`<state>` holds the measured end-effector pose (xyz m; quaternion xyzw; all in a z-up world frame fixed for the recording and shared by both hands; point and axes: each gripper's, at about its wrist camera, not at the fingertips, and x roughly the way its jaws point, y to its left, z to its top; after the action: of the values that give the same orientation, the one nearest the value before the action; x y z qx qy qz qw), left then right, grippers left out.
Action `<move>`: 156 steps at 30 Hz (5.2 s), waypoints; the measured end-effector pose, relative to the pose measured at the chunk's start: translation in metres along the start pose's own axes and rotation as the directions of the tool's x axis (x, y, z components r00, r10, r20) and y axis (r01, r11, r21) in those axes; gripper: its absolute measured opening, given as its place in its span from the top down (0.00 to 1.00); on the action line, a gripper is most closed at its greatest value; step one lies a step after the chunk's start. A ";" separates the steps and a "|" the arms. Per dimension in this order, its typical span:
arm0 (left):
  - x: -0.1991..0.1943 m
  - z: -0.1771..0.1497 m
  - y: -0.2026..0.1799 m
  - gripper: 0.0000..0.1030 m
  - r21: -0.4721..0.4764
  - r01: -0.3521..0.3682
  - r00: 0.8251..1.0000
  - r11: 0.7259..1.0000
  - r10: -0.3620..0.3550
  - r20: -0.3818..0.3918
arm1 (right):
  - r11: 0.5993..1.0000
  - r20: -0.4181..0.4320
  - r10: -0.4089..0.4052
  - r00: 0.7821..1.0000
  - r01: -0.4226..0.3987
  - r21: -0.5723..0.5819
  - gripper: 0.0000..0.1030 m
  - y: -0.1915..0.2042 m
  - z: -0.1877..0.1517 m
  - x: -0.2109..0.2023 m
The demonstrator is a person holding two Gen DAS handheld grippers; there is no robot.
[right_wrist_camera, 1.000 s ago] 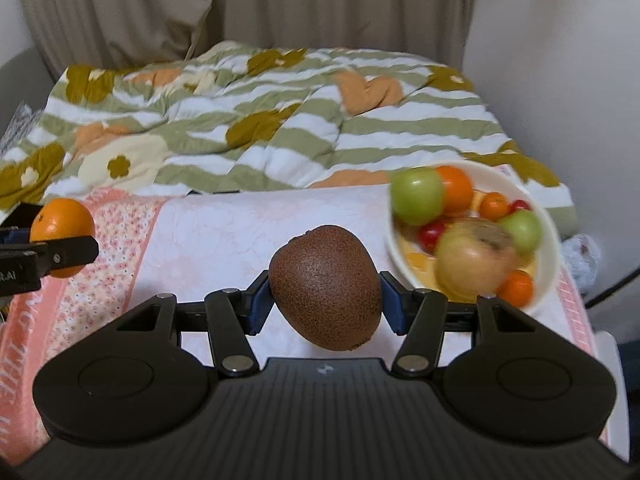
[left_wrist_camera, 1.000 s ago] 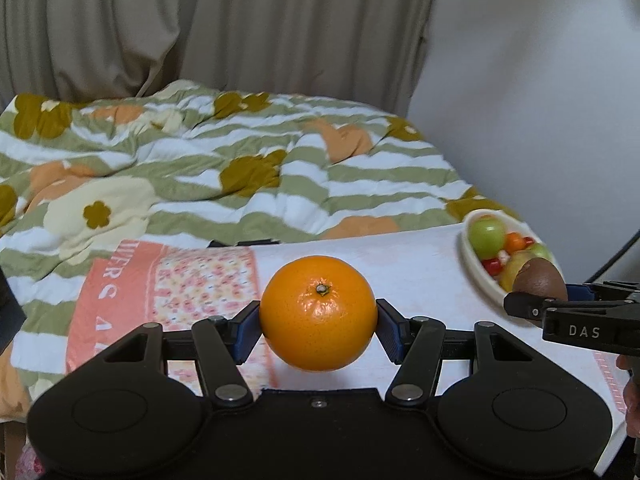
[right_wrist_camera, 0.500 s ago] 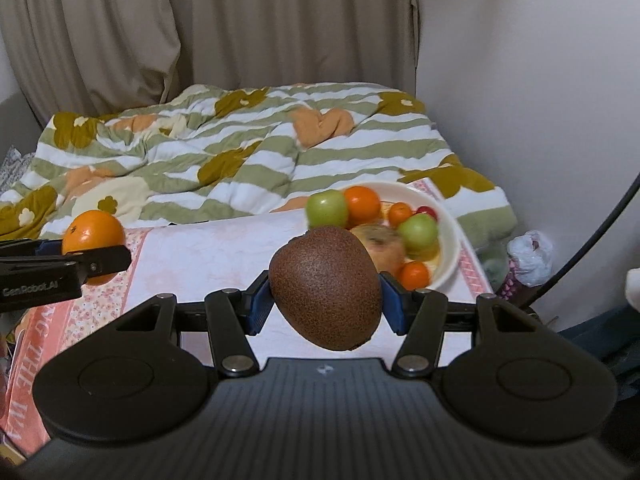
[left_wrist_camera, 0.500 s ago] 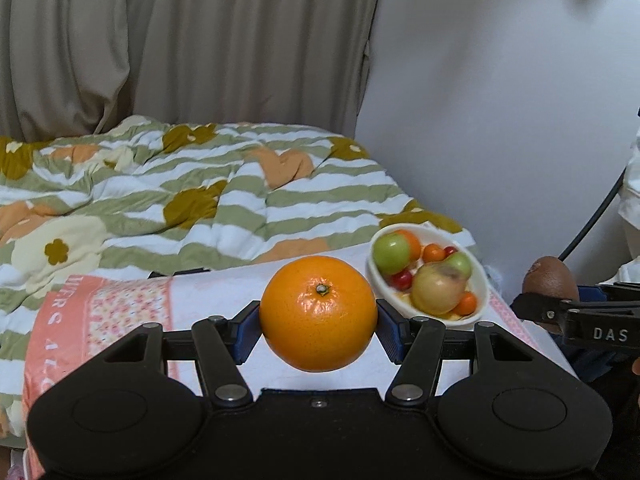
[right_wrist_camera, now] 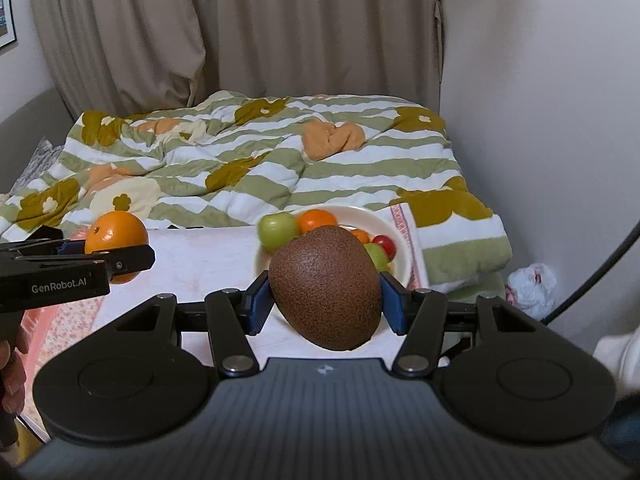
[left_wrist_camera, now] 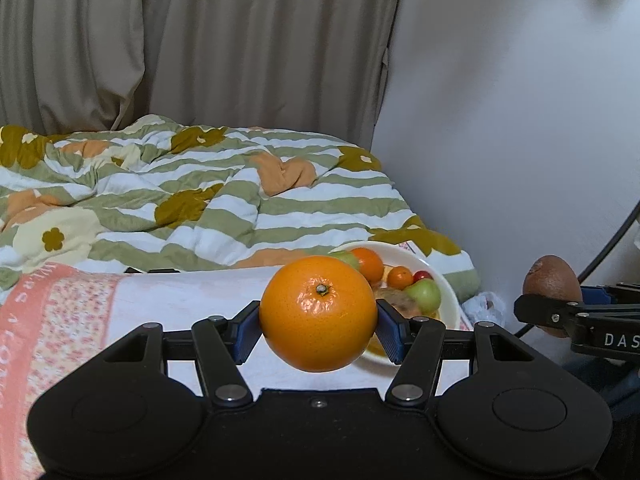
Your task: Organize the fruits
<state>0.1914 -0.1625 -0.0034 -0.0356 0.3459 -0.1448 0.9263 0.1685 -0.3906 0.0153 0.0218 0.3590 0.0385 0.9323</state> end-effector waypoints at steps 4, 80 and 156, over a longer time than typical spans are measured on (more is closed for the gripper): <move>0.021 0.004 -0.023 0.38 -0.010 -0.008 1.000 1.000 0.008 -0.006 | 1.000 -0.014 0.015 1.000 -0.015 -0.025 0.31 -0.026 0.006 0.018; 0.073 -0.017 -0.010 0.05 -0.044 -0.101 0.993 0.994 0.098 -0.071 | 0.994 0.106 0.090 0.990 -0.096 0.051 0.28 -0.057 -0.029 0.151; -0.157 -0.065 0.068 0.02 0.012 -0.259 0.963 0.966 0.257 0.086 | 0.998 -0.068 -0.056 0.996 0.056 -0.006 0.00 0.108 -0.062 -0.068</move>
<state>0.0531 -0.0489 0.0353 0.0145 0.3068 -0.0254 0.9513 0.0709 -0.2883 0.0223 0.0084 0.3912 0.0139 0.9202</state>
